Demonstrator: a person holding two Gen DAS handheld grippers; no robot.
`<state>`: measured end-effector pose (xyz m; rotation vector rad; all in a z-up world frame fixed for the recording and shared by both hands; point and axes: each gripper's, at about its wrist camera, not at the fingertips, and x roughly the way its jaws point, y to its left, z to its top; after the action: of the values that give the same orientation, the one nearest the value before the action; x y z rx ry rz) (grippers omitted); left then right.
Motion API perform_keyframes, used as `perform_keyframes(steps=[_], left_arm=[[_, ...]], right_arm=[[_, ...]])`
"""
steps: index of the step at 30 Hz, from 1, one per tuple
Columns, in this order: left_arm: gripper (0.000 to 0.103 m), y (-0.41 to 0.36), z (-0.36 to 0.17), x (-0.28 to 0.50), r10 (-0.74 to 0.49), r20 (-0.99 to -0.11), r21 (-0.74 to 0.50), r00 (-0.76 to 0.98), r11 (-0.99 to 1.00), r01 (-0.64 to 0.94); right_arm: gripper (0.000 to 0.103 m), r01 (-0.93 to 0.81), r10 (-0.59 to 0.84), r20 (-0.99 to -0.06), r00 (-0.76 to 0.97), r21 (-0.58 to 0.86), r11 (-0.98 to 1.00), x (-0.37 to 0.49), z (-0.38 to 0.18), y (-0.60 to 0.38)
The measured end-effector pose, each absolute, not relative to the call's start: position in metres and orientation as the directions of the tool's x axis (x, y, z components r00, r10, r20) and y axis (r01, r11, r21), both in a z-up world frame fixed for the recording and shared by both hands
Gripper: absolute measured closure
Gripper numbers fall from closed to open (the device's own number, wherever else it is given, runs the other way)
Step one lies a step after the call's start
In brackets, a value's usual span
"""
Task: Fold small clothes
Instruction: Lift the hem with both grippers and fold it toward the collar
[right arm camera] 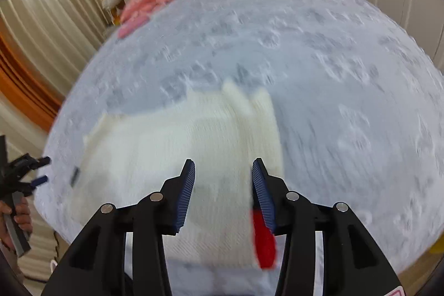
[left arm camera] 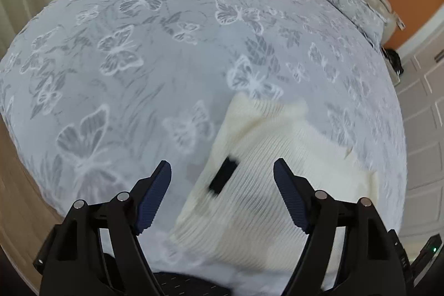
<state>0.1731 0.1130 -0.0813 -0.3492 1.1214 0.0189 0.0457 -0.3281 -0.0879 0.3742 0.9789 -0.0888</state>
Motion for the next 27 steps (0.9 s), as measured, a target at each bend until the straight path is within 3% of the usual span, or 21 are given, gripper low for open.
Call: perform_keyframes(steps=[3,6,7,8,9,10,12,16,18,19,20,21,23,27], left_arm=[[0.029,0.107,-0.099,0.166,-0.122,-0.899,-0.211,0.421,0.962,-0.173],[0.032,0.094,-0.124,0.169,-0.06,-0.928,-0.128,0.369,0.979,-0.162],[0.038,0.092,-0.132,0.169,-0.039,-0.937,-0.098,0.346,0.983,-0.157],[0.06,0.09,-0.141,0.169,-0.06,-0.946,-0.107,0.319,0.986,-0.132],[0.084,0.091,-0.148,0.168,-0.098,-0.955,-0.135,0.282,0.984,-0.116],[0.092,0.095,-0.155,0.164,-0.162,-0.959,-0.196,0.232,0.972,-0.132],[0.094,0.106,-0.154,0.156,-0.218,-0.949,-0.259,0.228,0.951,-0.169],[0.093,0.108,-0.159,0.146,-0.146,-0.964,-0.179,0.222,0.975,-0.132],[0.086,0.108,-0.161,0.142,-0.144,-0.97,-0.175,0.196,0.973,-0.149],[0.083,0.11,-0.157,0.139,-0.149,-0.968,-0.182,0.203,0.97,-0.159],[0.069,0.113,-0.147,0.133,-0.154,-0.96,-0.195,0.234,0.967,-0.164],[0.048,0.115,-0.14,0.127,-0.147,-0.956,-0.194,0.254,0.967,-0.168],[0.033,0.117,-0.131,0.115,-0.122,-0.95,-0.179,0.288,0.967,-0.179],[0.033,0.106,-0.141,0.107,-0.089,-0.96,-0.128,0.264,0.983,-0.135]], right_arm=[[0.059,0.275,0.085,-0.863,0.497,0.25,0.928,0.054,-0.112,-0.336],[0.052,0.283,0.107,-0.89,0.444,0.253,0.925,0.066,-0.132,-0.34],[0.058,0.282,0.12,-0.902,0.414,0.252,0.926,0.068,-0.14,-0.34],[0.091,0.273,0.156,-0.903,0.4,0.28,0.921,0.067,-0.143,-0.338],[0.094,0.275,0.172,-0.9,0.402,0.297,0.914,0.065,-0.142,-0.338],[0.096,0.282,0.188,-0.889,0.419,0.324,0.903,0.062,-0.135,-0.34],[0.096,0.287,0.19,-0.849,0.494,0.365,0.886,0.05,-0.112,-0.348],[0.092,0.324,0.105,-0.915,0.39,0.243,0.914,0.049,-0.143,-0.366],[0.086,0.342,0.116,-0.926,0.359,0.246,0.907,0.04,-0.148,-0.367],[0.077,0.349,0.119,-0.913,0.39,0.267,0.898,0.031,-0.141,-0.367],[0.054,0.362,0.12,-0.893,0.435,0.295,0.884,0.016,-0.131,-0.366],[0.046,0.375,0.114,-0.881,0.46,0.309,0.874,0.004,-0.125,-0.366],[0.044,0.371,0.148,-0.863,0.484,0.355,0.858,-0.019,-0.122,-0.361],[0.044,0.363,0.214,-0.893,0.396,0.366,0.857,-0.03,-0.149,-0.347]])
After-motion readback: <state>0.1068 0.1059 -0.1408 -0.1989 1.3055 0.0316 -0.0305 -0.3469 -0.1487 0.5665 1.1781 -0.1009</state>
